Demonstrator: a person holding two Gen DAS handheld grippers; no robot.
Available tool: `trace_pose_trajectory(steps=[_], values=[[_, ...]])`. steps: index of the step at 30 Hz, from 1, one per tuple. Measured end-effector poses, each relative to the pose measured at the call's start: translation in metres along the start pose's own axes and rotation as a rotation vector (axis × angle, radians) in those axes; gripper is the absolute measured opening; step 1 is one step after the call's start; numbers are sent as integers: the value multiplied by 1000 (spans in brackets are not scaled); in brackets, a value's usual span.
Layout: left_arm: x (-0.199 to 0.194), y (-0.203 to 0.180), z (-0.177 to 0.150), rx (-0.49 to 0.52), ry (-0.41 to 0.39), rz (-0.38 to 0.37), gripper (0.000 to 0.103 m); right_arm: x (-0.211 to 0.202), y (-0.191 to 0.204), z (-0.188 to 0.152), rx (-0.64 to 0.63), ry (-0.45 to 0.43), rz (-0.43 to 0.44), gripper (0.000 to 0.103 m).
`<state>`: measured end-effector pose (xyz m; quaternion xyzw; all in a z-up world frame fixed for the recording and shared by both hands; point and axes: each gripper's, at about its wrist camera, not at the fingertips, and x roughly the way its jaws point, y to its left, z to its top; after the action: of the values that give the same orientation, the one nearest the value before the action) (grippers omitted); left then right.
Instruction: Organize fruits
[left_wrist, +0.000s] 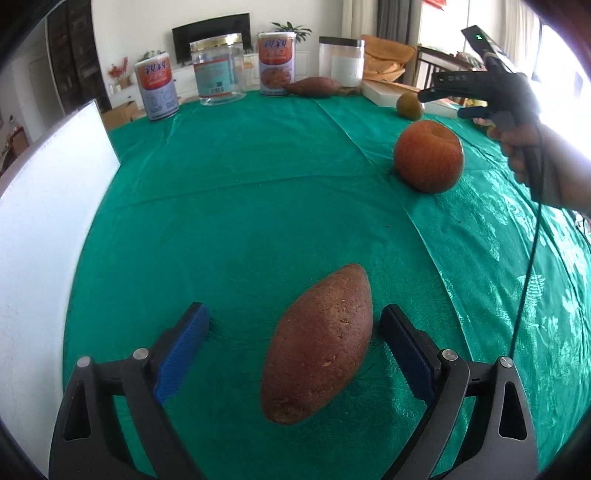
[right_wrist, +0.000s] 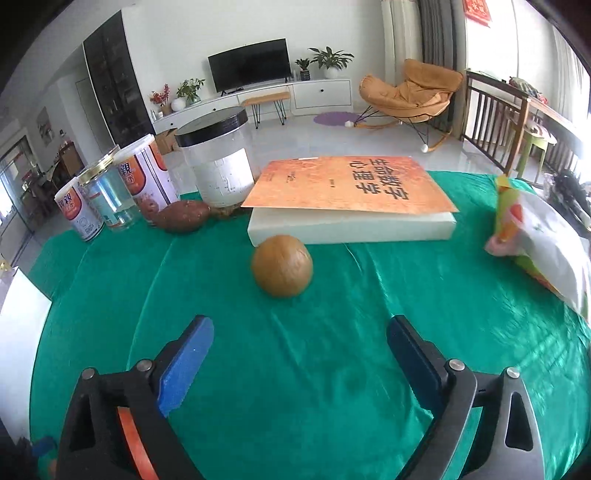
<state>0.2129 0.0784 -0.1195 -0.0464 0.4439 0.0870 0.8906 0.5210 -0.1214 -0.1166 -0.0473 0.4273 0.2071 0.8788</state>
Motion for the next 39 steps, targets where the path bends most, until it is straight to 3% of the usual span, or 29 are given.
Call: trace_pose_trajectory(steps=[3,4,5,6,10,14,21,25,27,30,32,34,38,39], values=[[0,0,0,0,0,0,96,31,4,15,1,28,-4,84],[0,0,0,1,0,0,96,38,4,17,8,34,12,75],[0,0,0,0,0,-1,96,44,4,18,17,53,35,55],[0,1,0,-1,0,-1,96,45,3,19,29,58,53,49],[1,1,0,-2,1,-2,96,16,2,3,39,2,96,49],[1,1,0,-2,0,-1,96,-36,1,-36,63,14,134,49],[0,1,0,-1,1,1,96,-140,19,-171,39,120,121,49],[0,1,0,-1,1,1,97,-164,38,-238,22,133,71,49],[0,1,0,-1,1,1,97,-172,42,-253,17,83,39,49],[0,1,0,-1,1,0,97,-170,48,-261,12,59,-4,52],[0,1,-1,-1,1,0,97,-168,58,-264,-33,48,-46,69],[0,1,0,-1,1,1,97,-164,67,-266,-86,47,-95,76],[0,1,0,-1,1,1,97,-160,51,-266,-4,59,-110,100],[0,1,0,-1,1,1,97,-160,49,-266,2,60,-117,101]])
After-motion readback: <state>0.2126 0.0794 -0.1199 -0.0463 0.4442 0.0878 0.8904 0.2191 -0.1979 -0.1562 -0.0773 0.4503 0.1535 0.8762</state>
